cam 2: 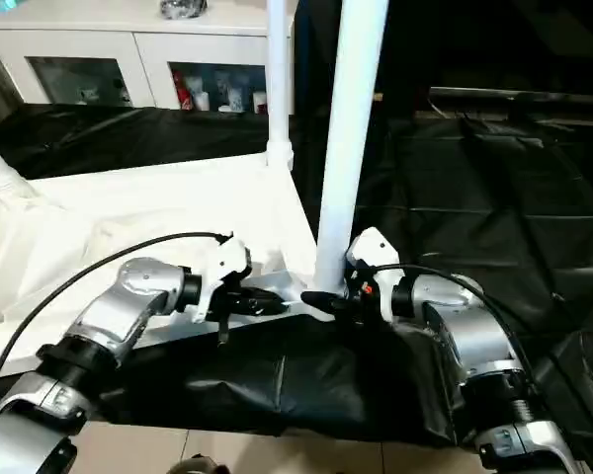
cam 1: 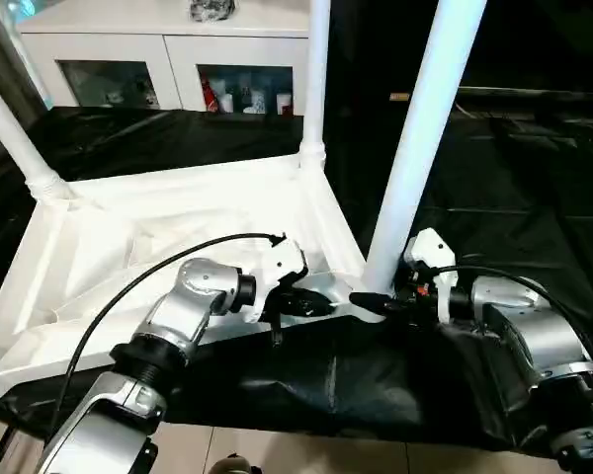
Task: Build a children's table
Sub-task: Rotate leg to tighten
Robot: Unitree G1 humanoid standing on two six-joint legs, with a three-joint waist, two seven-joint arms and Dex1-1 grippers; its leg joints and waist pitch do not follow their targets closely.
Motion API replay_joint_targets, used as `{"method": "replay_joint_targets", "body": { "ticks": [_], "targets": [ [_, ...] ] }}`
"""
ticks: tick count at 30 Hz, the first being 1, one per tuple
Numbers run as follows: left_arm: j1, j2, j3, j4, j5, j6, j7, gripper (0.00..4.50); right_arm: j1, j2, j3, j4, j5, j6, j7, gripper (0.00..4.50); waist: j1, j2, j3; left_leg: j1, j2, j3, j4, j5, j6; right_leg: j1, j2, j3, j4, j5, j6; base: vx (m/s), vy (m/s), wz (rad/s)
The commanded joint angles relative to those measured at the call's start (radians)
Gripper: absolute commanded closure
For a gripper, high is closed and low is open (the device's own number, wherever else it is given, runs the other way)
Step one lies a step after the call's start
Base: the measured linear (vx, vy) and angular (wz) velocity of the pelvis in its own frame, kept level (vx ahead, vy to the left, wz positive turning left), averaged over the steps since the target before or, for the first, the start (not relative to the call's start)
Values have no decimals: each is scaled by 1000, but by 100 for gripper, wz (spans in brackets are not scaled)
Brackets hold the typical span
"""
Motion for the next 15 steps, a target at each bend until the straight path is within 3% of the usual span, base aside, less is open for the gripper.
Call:
{"method": "replay_joint_targets", "body": {
  "ticks": [1,7,8,15],
  "targets": [
    [-19,-20,13,-66,-41,-17,-13,450,5,18,32,-43,30,3,33,176,-1,-21,-74,7,43,-10,-67,-205,70,57,-71,54,-72,-381,-143,0,0,0],
    [-79,-87,37,48,20,-35,189,450,-24,121,-13,80,-50,-7,-246,182,-10,-21,-72,11,37,-13,-69,-225,42,52,-71,50,-84,-446,-117,0,0,0],
    [-88,-97,40,64,25,-37,215,450,-30,137,-23,99,-57,-1,-285,182,-12,-23,-73,9,35,-14,-69,-222,34,57,-72,48,-84,-456,-106,0,0,0],
    [-201,-219,51,247,77,-47,466,450,-77,305,-70,215,-96,47,-608,183,-23,-17,-74,11,30,-13,-68,-215,35,53,-70,48,-89,-439,-102,0,0,0]
  ]
}}
